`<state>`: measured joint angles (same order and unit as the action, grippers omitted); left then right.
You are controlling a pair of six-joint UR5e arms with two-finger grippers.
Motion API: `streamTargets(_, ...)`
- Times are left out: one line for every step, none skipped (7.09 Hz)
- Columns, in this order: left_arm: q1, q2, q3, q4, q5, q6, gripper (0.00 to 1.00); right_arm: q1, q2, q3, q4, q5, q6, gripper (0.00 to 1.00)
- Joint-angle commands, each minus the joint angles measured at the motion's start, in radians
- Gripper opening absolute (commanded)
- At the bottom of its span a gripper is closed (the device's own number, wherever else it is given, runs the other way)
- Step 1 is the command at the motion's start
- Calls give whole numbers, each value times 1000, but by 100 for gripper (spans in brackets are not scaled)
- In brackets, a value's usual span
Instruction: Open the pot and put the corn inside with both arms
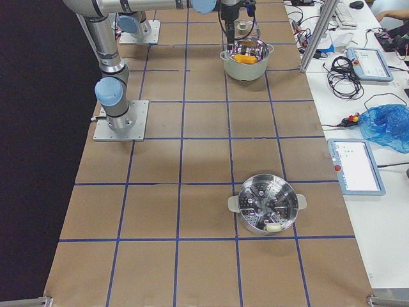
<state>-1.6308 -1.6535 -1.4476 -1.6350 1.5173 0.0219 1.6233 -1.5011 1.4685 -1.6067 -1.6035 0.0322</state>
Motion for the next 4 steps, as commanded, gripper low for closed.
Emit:
streamTargets(2,11,-4,1,-2,4,100,1,-1,-1,-2,0,0,100)
streamTargets(2,11,-4,1,0,4,100,4,-2,-1,-2,-1,0,100)
streamTargets(2,12,-4,4,0,4,100,6,1,-7,-6,0,1,100)
streamTargets(5,11,-4,7,-3,7,100,6,2,-7,-7,-1,2,100)
